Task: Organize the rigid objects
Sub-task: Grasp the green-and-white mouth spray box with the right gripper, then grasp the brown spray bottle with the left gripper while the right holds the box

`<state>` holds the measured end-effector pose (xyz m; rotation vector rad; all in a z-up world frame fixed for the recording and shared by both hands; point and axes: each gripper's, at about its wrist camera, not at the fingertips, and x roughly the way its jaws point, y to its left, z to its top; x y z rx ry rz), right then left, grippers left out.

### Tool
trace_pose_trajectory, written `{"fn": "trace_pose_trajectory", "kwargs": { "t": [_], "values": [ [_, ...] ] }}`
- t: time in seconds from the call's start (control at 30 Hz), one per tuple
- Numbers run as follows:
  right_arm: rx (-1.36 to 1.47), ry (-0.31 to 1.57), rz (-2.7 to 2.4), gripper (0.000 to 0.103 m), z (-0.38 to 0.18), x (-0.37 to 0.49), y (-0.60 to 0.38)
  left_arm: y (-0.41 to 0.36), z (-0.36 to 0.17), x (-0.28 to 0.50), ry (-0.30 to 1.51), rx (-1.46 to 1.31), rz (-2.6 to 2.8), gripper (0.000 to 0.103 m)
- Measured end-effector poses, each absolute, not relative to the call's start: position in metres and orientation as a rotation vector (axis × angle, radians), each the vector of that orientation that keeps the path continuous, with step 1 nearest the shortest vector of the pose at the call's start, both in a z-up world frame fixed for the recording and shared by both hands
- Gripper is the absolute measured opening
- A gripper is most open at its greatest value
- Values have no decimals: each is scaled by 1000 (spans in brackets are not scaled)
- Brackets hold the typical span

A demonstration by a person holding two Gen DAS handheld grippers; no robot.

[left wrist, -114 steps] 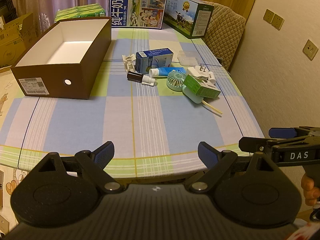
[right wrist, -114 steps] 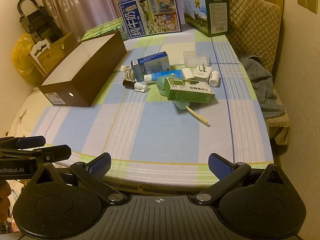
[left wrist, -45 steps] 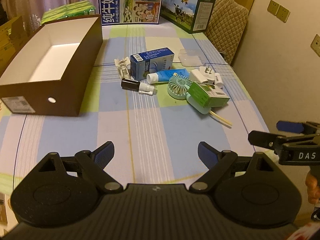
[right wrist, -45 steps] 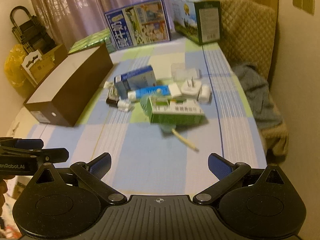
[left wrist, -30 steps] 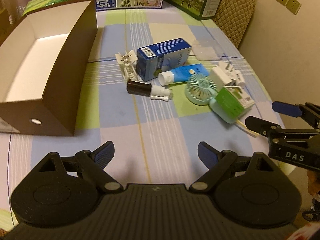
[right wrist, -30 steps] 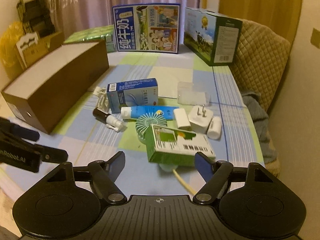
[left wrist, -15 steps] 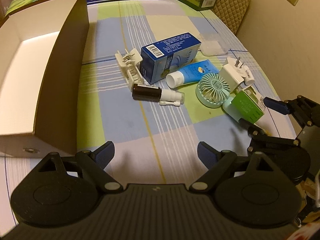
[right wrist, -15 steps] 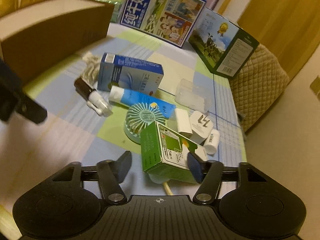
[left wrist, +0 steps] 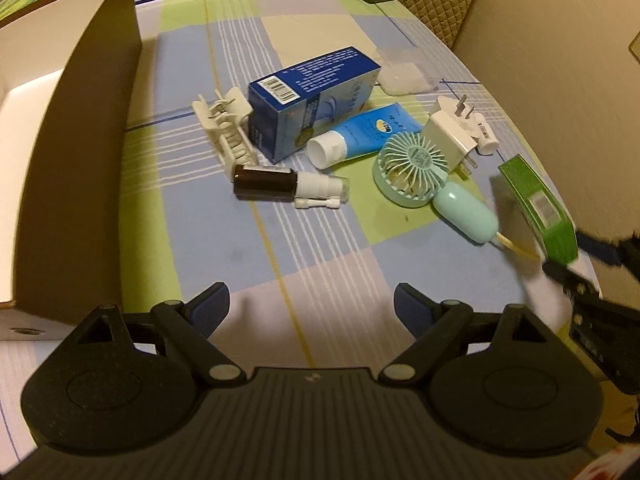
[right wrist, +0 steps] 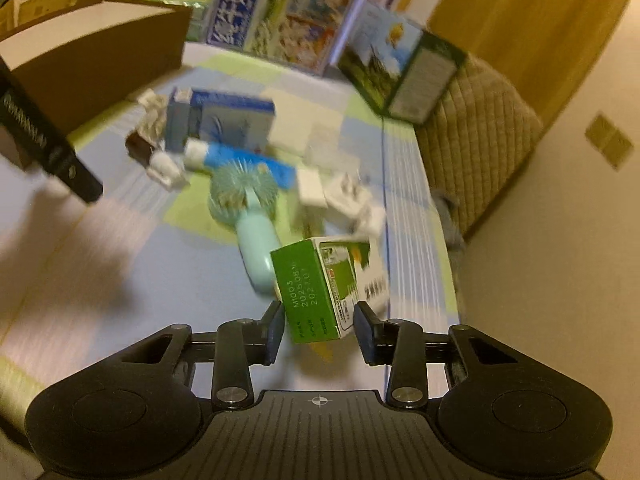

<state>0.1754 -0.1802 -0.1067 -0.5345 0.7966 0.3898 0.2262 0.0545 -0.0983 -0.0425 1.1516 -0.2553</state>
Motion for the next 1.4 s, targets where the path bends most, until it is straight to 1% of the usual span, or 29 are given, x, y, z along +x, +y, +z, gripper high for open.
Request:
{"fn": "trace_pose_trajectory", "kwargs": {
  "t": [0.13,0.27,0.3,0.4,0.43,0.47,0.57,0.67,0.87,1.0,1.07,1.2,1.3,1.4],
  "values": [
    [-432,917,362,35,-111,182,-209,50,-101,228,1146,-61,-233,87],
    [-287,998,351,38,-102,190,-238,46,-101,230,1135,-76,-201,87],
    [-221,1009,360,42,-96,193,-244,45,-100,230,1133,-79,-196,86],
    [-41,1021,364,57,-86,206,-253,44,-101,230,1132,-87,-177,86],
    [8,1027,358,60,-85,211,-253,43,-101,230,1135,-90,-169,86],
    [57,1034,348,61,-86,218,-252,43,-102,230,1136,-93,-163,86],
    [157,1073,285,61,-92,240,-249,42,-102,228,1136,-94,-146,86],
    [189,1088,256,61,-96,258,-244,43,-100,230,1129,-96,-125,86],
    [125,1123,204,61,-109,282,-234,44,-92,240,1091,-79,-114,86],
    [151,1166,211,61,-119,290,-237,44,-87,250,1063,-63,-126,86],
    [148,1167,226,54,-119,291,-235,43,-86,256,1056,-53,-134,86],
    [87,1138,239,54,-114,292,-234,45,-94,265,1068,-87,-102,85],
    [86,1137,243,53,-110,297,-240,44,-102,273,1075,-135,-63,85],
    [91,1134,238,53,-106,303,-249,39,-112,280,1070,-126,-45,85]
  ]
}}
